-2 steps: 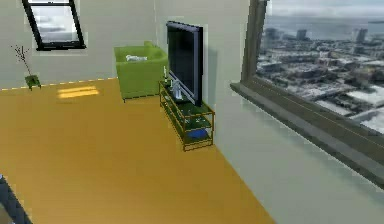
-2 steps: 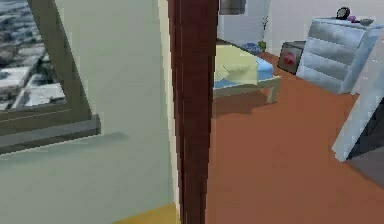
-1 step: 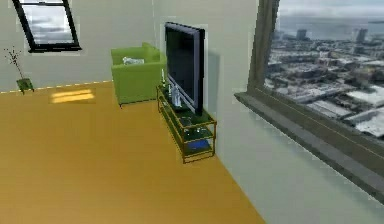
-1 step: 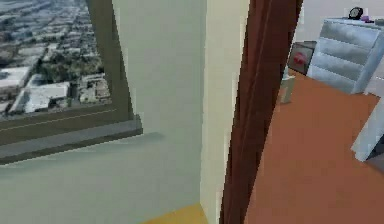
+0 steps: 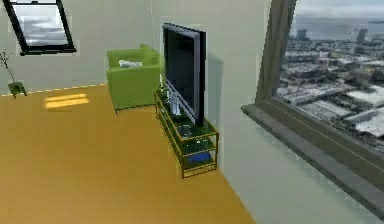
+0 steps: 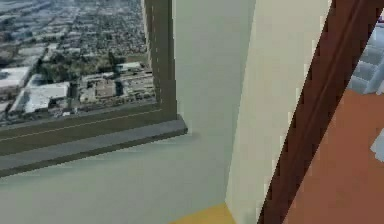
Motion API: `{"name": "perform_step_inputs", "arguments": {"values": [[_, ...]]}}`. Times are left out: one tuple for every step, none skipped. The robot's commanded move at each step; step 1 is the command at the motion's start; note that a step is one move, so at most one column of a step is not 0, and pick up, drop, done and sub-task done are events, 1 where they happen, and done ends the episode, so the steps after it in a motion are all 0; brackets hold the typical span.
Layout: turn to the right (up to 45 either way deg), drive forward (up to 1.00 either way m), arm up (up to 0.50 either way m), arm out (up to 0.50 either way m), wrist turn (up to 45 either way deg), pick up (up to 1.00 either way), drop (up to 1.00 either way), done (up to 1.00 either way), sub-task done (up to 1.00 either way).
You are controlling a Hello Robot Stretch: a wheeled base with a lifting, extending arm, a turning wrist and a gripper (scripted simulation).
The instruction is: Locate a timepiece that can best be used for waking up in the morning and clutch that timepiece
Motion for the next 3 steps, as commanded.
{"name": "perform_step_inputs", "arguments": {"values": [[45.0,0.0,0.0,0.0,0.0,0.0,0.0,0.0,0.0],[45.0,0.0,0.0,0.0,0.0,0.0,0.0,0.0,0.0],[45.0,0.0,0.0,0.0,0.0,0.0,0.0,0.0,0.0]]}}
